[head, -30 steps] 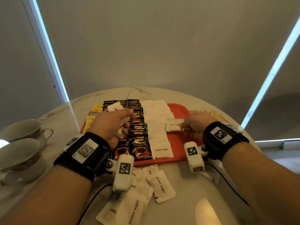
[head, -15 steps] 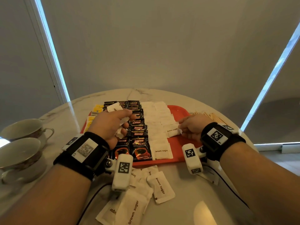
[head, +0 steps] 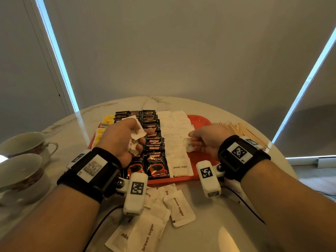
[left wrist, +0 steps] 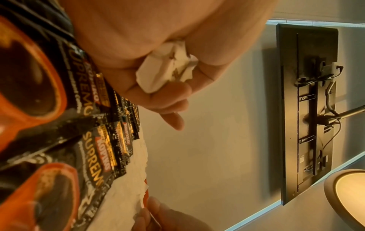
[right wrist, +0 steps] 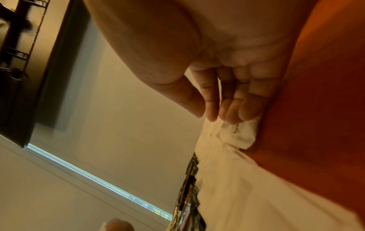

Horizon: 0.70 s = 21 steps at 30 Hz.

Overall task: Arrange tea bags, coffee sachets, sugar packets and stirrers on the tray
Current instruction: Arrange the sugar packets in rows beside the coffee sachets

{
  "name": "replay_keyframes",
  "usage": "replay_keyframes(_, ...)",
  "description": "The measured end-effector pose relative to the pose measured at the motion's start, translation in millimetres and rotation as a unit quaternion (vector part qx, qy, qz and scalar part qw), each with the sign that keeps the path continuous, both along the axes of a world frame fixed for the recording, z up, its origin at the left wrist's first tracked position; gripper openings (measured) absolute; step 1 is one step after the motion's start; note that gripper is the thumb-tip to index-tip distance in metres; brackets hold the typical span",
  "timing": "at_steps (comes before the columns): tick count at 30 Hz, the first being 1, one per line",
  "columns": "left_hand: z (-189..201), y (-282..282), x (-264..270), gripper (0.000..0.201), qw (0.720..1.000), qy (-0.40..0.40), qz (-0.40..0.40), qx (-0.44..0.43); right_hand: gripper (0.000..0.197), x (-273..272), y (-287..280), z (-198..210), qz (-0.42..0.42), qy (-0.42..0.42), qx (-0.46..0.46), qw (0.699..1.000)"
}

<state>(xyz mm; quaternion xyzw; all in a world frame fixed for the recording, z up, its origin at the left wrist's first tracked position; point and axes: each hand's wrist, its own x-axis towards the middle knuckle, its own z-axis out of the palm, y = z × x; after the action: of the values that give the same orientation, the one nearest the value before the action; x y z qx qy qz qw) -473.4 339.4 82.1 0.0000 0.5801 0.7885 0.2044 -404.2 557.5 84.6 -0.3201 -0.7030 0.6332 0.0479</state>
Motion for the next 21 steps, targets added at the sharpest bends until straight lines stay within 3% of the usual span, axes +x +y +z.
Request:
replay_keyframes(3, 2.0, -0.3, 2.1, 0.030, 1.000, -0.003, -0.024, 0.004, 0.017, -0.9, 0.9, 2.5, 0.002, -0.001, -0.026, 1.000)
replay_keyframes(6, 4.1, 2.2, 6.6, 0.020, 0.999, 0.013, -0.049, -0.016, 0.018, -0.4, -6.2, 7.5, 0.014, 0.058, -0.050, 0.997)
replay_keyframes(9, 1.9, 4.1, 9.8, 0.020, 0.995, 0.044, -0.083, -0.038, 0.026, -1.0, -22.5, 15.6, 0.103, 0.105, -0.083, 0.986)
replay_keyframes(12, -2.0, 2.8, 10.0, 0.028, 0.988, 0.093, -0.091, -0.077, 0.017, -4.9, -38.9, 22.1, 0.205, 0.117, -0.055, 0.970)
replay_keyframes(15, -3.9, 1.6, 7.9, 0.034, 0.987, 0.106, -0.080, -0.086, 0.013, -12.0, -47.0, 18.0, 0.195, 0.154, -0.033, 0.968)
replay_keyframes(17, -4.6, 1.0, 6.1, 0.033, 0.989, 0.109, -0.064, -0.080, 0.016, -15.6, -48.5, 11.6, 0.181, 0.170, -0.068, 0.966)
replay_keyframes(21, -7.5, 0.5, -0.3, 0.020, 0.993, 0.104, -0.014, -0.062, 0.016, -17.2, -48.1, 2.2, 0.189, 0.151, -0.119, 0.963)
